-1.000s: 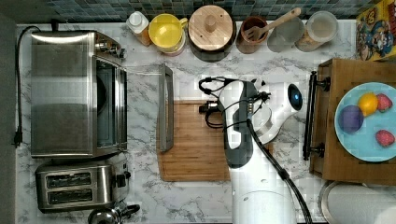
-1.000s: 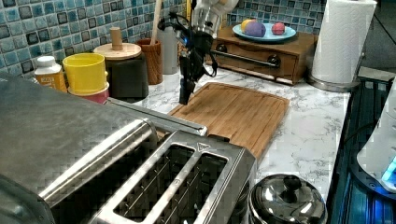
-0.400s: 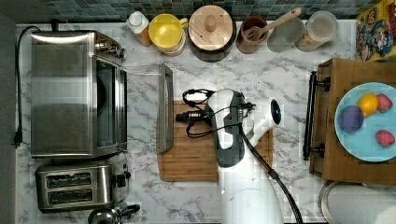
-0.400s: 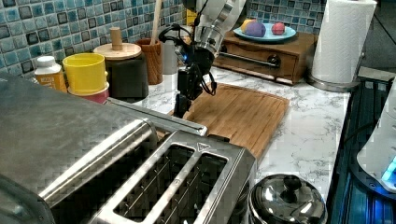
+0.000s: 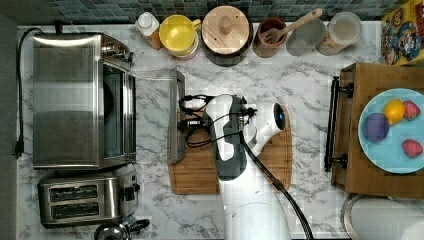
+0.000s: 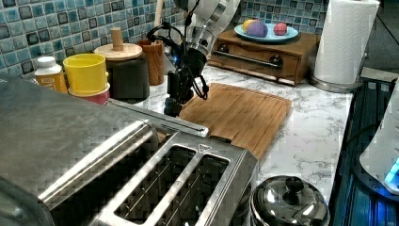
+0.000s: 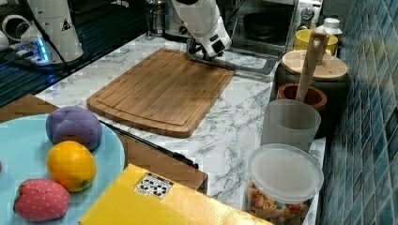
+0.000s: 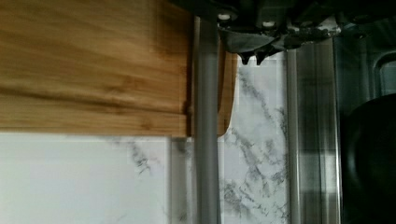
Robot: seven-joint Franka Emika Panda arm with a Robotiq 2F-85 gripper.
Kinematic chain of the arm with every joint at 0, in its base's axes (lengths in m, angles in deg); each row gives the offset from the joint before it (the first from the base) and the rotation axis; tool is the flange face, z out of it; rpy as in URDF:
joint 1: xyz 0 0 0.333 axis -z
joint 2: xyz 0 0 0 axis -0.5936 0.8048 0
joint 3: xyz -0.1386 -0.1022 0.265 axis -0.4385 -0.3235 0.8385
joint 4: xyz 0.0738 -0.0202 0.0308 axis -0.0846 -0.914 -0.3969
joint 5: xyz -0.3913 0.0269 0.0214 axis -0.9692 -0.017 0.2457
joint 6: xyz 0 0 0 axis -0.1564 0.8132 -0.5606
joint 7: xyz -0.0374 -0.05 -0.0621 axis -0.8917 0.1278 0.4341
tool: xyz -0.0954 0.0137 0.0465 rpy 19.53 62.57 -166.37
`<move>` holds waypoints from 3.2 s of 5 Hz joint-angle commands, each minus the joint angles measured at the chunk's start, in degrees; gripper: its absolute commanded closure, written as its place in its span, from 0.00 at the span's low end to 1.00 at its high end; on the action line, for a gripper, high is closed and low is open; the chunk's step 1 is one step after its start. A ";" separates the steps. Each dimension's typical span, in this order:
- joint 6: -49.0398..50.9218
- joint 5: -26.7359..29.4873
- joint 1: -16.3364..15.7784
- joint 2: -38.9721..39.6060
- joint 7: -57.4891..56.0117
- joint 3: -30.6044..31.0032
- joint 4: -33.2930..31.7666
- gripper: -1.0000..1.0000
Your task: Close the oven.
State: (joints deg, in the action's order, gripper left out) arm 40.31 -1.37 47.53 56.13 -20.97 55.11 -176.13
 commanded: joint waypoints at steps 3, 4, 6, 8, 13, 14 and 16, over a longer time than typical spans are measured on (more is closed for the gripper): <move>-1.23 1.99 -4.33 -3.98 3.33 5.80 4.76 1.00; -2.96 1.72 -6.61 -7.26 6.88 7.12 3.50 1.00; -2.79 -3.56 -9.65 -10.84 16.80 9.83 5.95 1.00; -4.96 -9.44 -11.01 -12.51 24.28 13.13 7.60 1.00; -6.42 -34.73 -16.59 -13.92 49.16 18.27 13.99 1.00; -6.26 -35.55 -16.43 -13.76 50.61 19.11 15.00 1.00; 2.86 -54.37 -16.88 -9.67 67.91 23.59 24.71 1.00</move>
State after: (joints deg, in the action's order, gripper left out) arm 42.07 -52.81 40.49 44.31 36.30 70.33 -166.06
